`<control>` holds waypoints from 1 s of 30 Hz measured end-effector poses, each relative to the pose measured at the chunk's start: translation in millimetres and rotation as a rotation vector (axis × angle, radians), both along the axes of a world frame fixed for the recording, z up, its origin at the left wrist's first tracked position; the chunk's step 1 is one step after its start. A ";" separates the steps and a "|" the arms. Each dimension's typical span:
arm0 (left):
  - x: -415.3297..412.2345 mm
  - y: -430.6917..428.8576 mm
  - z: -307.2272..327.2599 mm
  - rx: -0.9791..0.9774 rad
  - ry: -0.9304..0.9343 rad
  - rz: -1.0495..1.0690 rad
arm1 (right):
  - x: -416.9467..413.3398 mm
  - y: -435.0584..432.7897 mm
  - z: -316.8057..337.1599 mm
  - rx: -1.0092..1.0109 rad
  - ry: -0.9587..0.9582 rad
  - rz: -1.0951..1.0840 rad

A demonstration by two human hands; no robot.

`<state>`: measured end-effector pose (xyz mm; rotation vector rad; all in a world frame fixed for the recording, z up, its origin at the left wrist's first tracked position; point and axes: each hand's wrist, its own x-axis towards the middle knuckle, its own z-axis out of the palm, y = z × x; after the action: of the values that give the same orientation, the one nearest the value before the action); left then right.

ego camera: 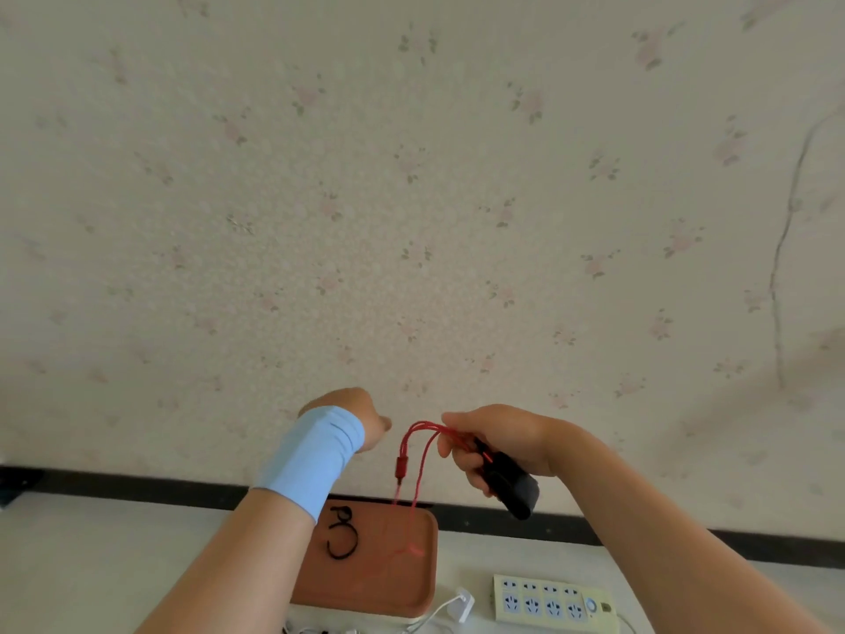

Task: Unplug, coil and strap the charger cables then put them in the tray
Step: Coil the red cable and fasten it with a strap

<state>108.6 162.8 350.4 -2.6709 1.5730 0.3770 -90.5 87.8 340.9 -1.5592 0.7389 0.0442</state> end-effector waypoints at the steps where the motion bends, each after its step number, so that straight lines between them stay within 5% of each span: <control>1: -3.9 -0.8 -1.6 -0.123 0.095 -0.063 | 0.3 2.2 1.8 0.018 -0.015 -0.017; 4: -28.1 4.4 1.7 -0.293 0.567 -0.313 | 0.1 10.5 9.1 -0.038 -0.088 -0.043; 6: -38.8 8.3 6.1 -0.299 0.665 -0.359 | -3.9 14.7 15.1 -0.206 -0.087 -0.029; 9: -38.4 12.9 11.8 -0.249 0.659 -0.319 | -15.1 18.0 20.2 -0.350 -0.033 0.014; 16: -38.9 19.8 15.9 -0.197 0.538 -0.351 | -29.3 29.0 20.1 -0.247 0.020 0.016; 27: -41.4 21.7 29.5 -0.210 0.787 -0.275 | -49.4 18.6 39.6 -0.189 -0.180 -0.603; 30: -39.4 18.8 31.9 -0.237 0.711 -0.193 | -54.7 14.4 42.1 -0.179 -0.214 -0.671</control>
<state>69.1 181.6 382.3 -2.6595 2.1310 1.3187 -145.2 102.3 383.0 -1.3831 1.0780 -0.6881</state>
